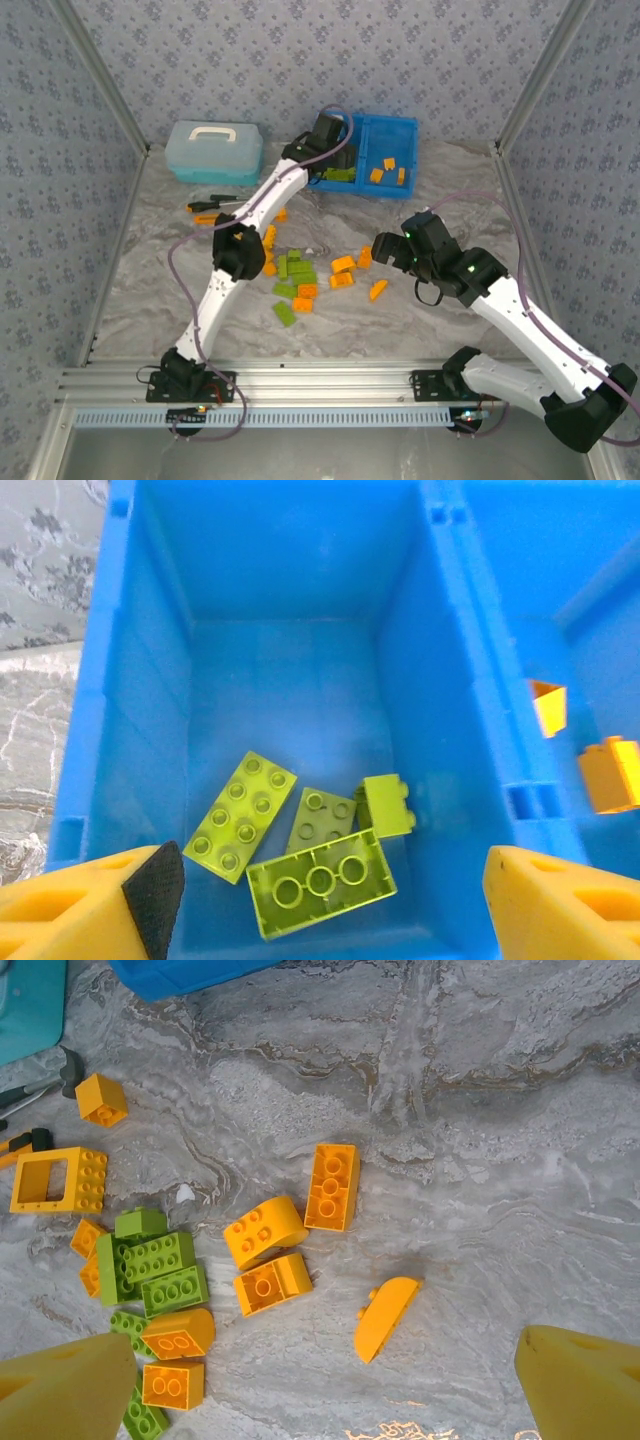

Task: Sort the legos into containers by color

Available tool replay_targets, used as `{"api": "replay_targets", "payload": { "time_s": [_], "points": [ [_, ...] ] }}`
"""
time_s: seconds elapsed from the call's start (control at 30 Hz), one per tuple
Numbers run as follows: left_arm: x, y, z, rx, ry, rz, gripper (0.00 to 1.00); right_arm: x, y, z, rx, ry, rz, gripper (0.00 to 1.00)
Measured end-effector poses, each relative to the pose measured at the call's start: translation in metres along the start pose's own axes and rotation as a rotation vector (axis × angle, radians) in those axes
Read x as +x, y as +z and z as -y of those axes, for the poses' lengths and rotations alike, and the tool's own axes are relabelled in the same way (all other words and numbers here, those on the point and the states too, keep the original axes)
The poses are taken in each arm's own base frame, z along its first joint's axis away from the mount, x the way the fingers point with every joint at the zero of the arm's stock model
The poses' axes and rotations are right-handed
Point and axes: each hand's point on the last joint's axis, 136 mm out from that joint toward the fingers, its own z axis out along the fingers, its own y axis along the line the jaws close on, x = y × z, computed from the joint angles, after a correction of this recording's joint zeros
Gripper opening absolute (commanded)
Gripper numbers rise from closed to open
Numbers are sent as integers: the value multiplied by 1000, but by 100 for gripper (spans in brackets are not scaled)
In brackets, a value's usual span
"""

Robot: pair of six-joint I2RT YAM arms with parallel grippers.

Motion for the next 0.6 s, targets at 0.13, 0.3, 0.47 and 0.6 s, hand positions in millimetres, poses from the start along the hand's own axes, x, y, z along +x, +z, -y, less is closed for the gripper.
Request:
{"api": "replay_targets", "payload": {
  "time_s": [0.13, 0.3, 0.47, 0.6],
  "points": [
    [-35, -56, 13, 76, -7, 32, 82, 2, 6, 0, 12, -12, -14, 100],
    [-68, -172, 15, 153, 11, 90, 83, 12, 33, -5, 47, -28, -80, 98],
    [-33, -282, -5, 210, 54, 140, 83, 29, 85, -8, 140, -43, -191, 92],
    [31, -307, -25, 225, 112, 87, 83, 32, 126, -13, 204, -27, -244, 87]
  ]
}}
